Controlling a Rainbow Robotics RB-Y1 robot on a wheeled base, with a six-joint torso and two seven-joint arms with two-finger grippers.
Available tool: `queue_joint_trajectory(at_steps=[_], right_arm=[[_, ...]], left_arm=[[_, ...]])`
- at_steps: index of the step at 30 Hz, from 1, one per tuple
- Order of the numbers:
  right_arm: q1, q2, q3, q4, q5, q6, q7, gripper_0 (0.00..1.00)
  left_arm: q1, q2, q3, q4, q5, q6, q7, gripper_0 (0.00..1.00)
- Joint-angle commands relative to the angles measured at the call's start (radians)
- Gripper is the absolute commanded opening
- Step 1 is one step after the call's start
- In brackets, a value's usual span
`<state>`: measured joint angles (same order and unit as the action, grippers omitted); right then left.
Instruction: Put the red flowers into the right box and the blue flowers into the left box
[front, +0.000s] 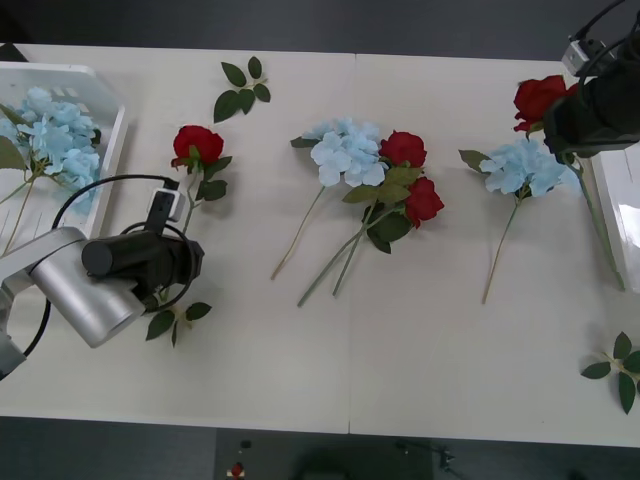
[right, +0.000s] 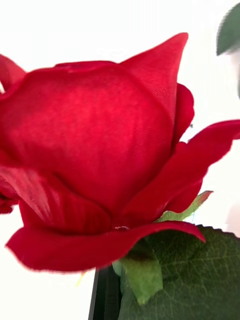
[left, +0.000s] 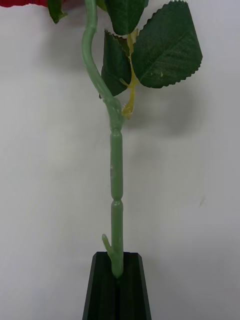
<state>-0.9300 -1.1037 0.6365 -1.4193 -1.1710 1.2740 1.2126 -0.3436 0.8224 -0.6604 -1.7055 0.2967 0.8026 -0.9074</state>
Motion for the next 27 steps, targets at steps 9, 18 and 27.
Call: queue_joint_trajectory(at_steps=[9,18,27], right_arm=[[-0.052,-0.206,-0.009,0.237,-0.145,-0.012,0.15,0.0],[-0.047,-0.151,-0.011,0.548,-0.013,-0.251,0.587,0.0],[-0.041,-0.024,-0.011,0.68,0.166,-0.352,0.568,0.0]], left_arm=[[-0.041,0.029,0.03,-0.046,-0.002,-0.046,-0.022,1.0],[-0.178,-0.023,0.031,0.075,0.085,-0.037,-0.033,1.0],[-0.253,-0.141,0.031,0.253,0.018,-0.036,-0.047,1.0]])
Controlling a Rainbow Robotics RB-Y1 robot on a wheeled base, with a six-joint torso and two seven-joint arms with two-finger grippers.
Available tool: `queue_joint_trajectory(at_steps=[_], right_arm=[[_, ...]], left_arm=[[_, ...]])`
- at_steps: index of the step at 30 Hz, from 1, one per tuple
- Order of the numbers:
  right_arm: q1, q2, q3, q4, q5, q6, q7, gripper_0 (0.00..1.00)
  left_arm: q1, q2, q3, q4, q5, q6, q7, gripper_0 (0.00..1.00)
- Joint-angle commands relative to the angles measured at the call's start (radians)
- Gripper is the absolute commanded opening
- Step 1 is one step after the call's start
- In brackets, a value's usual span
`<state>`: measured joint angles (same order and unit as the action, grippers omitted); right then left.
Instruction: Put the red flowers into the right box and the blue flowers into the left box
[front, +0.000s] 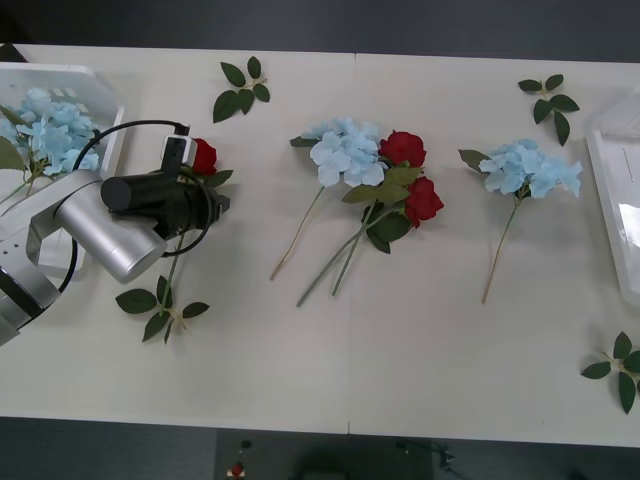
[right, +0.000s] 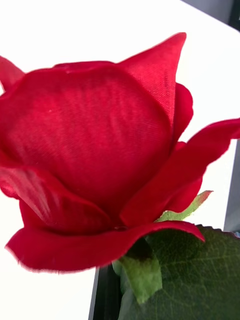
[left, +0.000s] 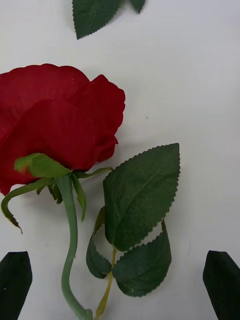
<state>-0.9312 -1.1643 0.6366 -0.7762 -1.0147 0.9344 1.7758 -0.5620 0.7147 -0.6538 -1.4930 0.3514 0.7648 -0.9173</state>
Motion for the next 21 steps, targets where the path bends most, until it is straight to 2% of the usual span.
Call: queue_joint_trajectory(at_steps=[1,7,9,10,11,12,13,14,15,16,21], right_arm=[[-0.04,0.046,-0.011,0.046,0.008,-0.014,-0.012,0.0],[-0.04,0.074,-0.011,0.064,0.025,-0.026,-0.122,0.0],[-0.04,0.078,-0.011,0.066,0.019,-0.028,-0.17,0.0],[-0.04,0.078,-0.011,0.064,0.015,-0.028,-0.196,0.0],[-0.04,0.078,-0.011,0.063,0.011,-0.028,-0.214,0.02],[-0.04,0.078,-0.011,0.061,0.004,-0.029,-0.236,0.14],[-0.04,0.078,-0.011,0.061,0.001,-0.029,-0.249,0.4],[-0.04,0.078,-0.012,0.06,-0.001,-0.029,-0.257,0.71],[-0.04,0.078,-0.011,0.058,-0.002,-0.029,-0.257,0.93],[-0.04,0.078,-0.011,0.058,-0.004,-0.029,-0.257,1.0],[-0.041,0.078,-0.011,0.058,-0.01,-0.029,-0.259,1.0]], left_arm=[[-0.038,-0.044,0.025,0.054,-0.046,0.001,-0.037,1.0],[-0.045,-0.097,0.025,0.123,-0.127,0.002,-0.032,1.0],[-0.045,-0.113,0.026,0.143,-0.157,0.002,-0.028,0.73],[-0.045,-0.12,0.026,0.152,-0.17,0.001,-0.025,0.4],[-0.045,-0.124,0.026,0.161,-0.175,0.001,-0.022,0.13],[-0.05,-0.13,0.026,0.171,-0.175,0.001,-0.018,0.0],[-0.052,-0.132,0.026,0.178,-0.177,0.002,-0.018,0.0],[-0.052,-0.133,0.026,0.18,-0.175,0.001,-0.017,0.0],[-0.053,-0.133,0.026,0.18,-0.177,0.001,-0.014,0.0],[-0.053,-0.133,0.026,0.178,-0.175,0.001,-0.014,0.0],[-0.053,-0.13,0.031,0.143,-0.147,0.001,-0.009,0.0]])
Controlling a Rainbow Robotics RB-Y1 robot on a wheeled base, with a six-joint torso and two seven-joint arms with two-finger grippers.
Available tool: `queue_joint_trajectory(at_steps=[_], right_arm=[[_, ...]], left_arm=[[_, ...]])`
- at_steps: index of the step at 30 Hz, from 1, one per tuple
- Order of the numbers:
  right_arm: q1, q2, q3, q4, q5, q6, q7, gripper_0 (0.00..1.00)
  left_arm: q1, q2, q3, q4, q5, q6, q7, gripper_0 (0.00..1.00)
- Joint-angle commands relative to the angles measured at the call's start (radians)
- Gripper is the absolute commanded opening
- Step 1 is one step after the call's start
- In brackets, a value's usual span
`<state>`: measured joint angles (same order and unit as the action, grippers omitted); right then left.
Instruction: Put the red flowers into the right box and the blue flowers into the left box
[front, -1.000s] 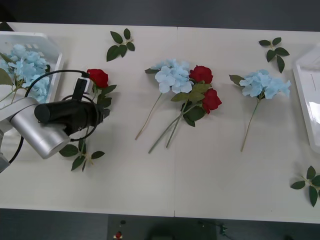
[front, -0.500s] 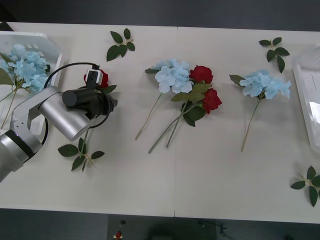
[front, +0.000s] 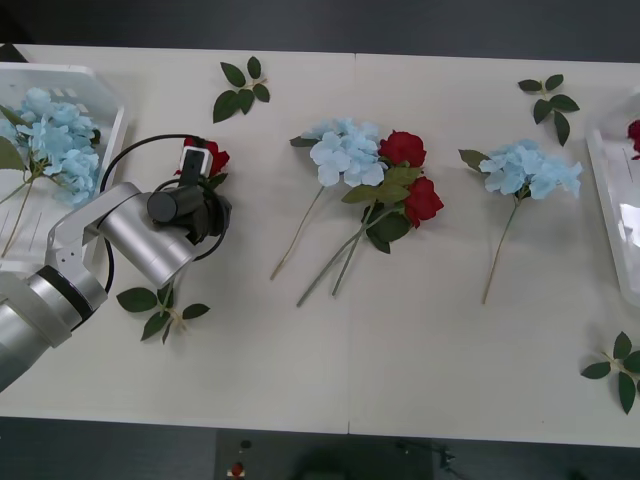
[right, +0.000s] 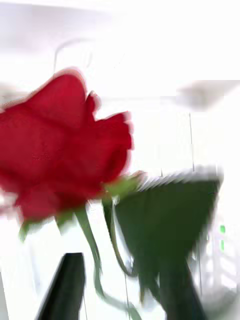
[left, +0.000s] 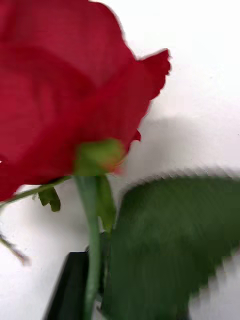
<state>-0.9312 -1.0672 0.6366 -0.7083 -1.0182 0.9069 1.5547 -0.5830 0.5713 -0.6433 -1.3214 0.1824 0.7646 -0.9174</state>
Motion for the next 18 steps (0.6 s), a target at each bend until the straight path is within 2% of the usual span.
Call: queue_joint_trajectory(at_steps=[1,8,15,18], right_arm=[[-0.04,-0.019,-0.011,-0.01,-0.01,0.0,-0.036,1.0],[-0.041,-0.022,-0.015,-0.014,-0.043,0.017,-0.036,1.0],[-0.034,-0.068,-0.017,-0.077,-0.235,0.107,-0.028,1.0],[-0.012,-0.096,-0.018,-0.137,-0.318,0.135,-0.033,1.0]], left_arm=[[-0.031,0.016,0.028,-0.044,0.042,0.002,-0.009,0.0],[-0.031,0.071,0.053,-0.163,0.129,0.001,-0.011,0.0],[-0.026,0.248,0.079,-0.334,0.359,0.007,-0.032,0.0],[-0.011,0.305,0.142,-0.401,0.485,0.079,-0.069,0.0]])
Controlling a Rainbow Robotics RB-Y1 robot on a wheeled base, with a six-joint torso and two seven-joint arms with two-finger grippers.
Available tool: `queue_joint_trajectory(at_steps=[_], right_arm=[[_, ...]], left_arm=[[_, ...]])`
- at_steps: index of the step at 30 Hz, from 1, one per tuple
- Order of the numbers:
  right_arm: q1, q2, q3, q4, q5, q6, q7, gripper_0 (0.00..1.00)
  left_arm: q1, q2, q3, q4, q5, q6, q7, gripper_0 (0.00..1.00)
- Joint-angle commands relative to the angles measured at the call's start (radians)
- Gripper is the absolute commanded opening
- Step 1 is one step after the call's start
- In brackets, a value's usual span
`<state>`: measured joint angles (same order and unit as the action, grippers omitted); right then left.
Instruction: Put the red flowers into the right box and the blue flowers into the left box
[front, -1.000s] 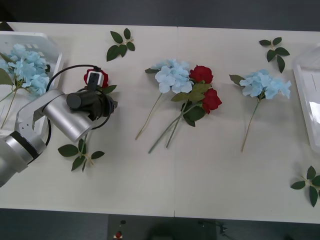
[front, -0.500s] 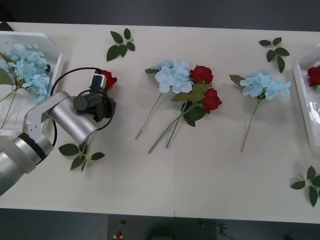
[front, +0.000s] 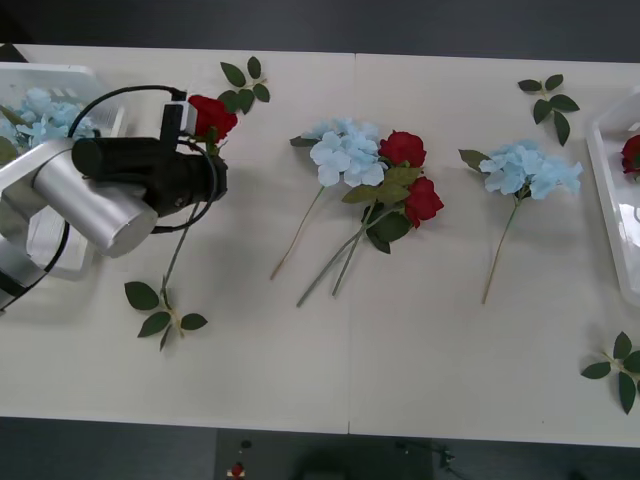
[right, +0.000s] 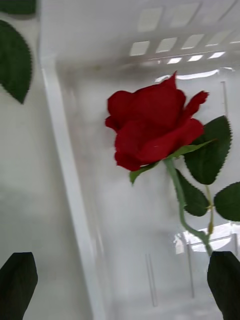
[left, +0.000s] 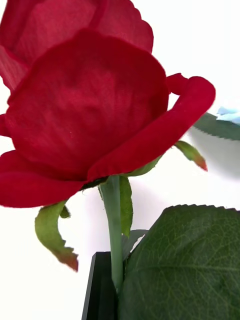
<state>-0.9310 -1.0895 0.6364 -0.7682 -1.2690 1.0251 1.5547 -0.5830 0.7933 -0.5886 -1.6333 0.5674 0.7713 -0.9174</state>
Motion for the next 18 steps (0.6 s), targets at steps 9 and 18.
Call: queue_joint_trajectory(at_steps=[9,18], right_arm=[[0.181,-0.158,-0.106,-0.336,-0.346,-0.008,-0.056,1.0],[0.443,-0.164,-0.307,-0.605,-0.435,-0.1,-0.058,1.0]], left_arm=[[0.031,-0.014,0.595,-0.134,0.413,0.652,-0.419,0.0],[0.045,-0.215,0.785,0.178,0.827,0.597,-1.299,0.0]])
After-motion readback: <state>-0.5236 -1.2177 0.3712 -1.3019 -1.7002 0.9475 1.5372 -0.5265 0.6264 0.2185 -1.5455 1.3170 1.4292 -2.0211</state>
